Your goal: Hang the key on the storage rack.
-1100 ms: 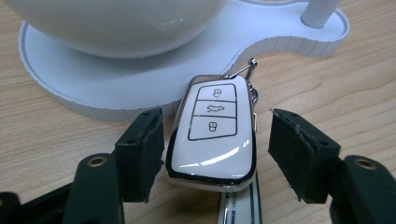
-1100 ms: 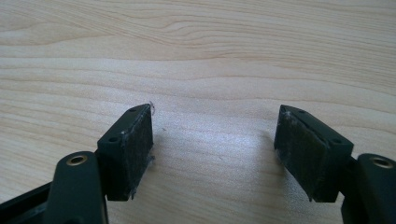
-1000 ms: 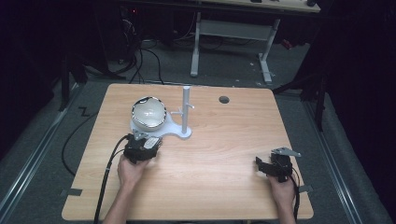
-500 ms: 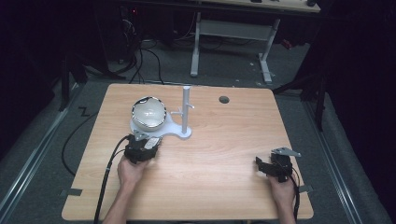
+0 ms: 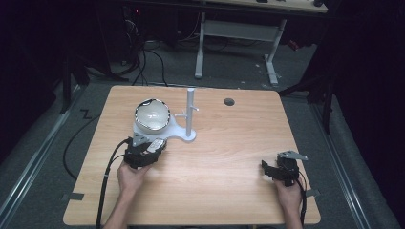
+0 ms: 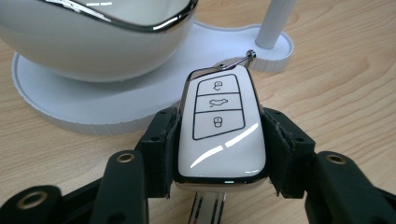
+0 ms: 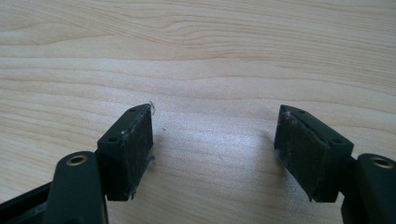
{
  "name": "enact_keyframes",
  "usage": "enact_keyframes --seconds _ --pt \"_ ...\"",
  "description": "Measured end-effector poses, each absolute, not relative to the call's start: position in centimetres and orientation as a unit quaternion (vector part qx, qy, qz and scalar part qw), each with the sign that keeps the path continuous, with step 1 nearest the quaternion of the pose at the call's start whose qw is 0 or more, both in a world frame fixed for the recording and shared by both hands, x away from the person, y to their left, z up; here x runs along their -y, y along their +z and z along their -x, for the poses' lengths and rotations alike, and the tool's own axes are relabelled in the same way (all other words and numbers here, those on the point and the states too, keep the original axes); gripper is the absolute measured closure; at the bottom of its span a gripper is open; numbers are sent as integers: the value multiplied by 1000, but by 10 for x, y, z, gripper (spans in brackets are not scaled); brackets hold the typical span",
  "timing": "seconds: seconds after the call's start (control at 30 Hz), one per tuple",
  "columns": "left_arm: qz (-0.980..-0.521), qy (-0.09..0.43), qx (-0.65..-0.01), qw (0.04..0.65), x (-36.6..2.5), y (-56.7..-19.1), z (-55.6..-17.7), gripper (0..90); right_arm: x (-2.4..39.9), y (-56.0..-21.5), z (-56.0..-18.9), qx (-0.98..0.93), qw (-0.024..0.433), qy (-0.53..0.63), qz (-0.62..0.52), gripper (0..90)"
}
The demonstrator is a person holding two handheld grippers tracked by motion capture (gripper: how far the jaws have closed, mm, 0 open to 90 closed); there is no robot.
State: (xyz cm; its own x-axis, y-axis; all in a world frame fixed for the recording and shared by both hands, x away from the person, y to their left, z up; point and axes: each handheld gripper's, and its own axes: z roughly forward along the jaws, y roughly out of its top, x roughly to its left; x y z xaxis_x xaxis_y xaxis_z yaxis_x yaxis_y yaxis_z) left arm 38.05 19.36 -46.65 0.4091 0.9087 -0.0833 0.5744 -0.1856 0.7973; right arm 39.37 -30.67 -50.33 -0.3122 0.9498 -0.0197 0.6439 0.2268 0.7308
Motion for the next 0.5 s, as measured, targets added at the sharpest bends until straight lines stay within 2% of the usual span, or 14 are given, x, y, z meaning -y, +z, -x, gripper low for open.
enact_keyframes --seconds 0.5 --pt "-721 212 -484 448 -199 -433 -365 501 307 -503 -394 -745 241 317 -535 283"
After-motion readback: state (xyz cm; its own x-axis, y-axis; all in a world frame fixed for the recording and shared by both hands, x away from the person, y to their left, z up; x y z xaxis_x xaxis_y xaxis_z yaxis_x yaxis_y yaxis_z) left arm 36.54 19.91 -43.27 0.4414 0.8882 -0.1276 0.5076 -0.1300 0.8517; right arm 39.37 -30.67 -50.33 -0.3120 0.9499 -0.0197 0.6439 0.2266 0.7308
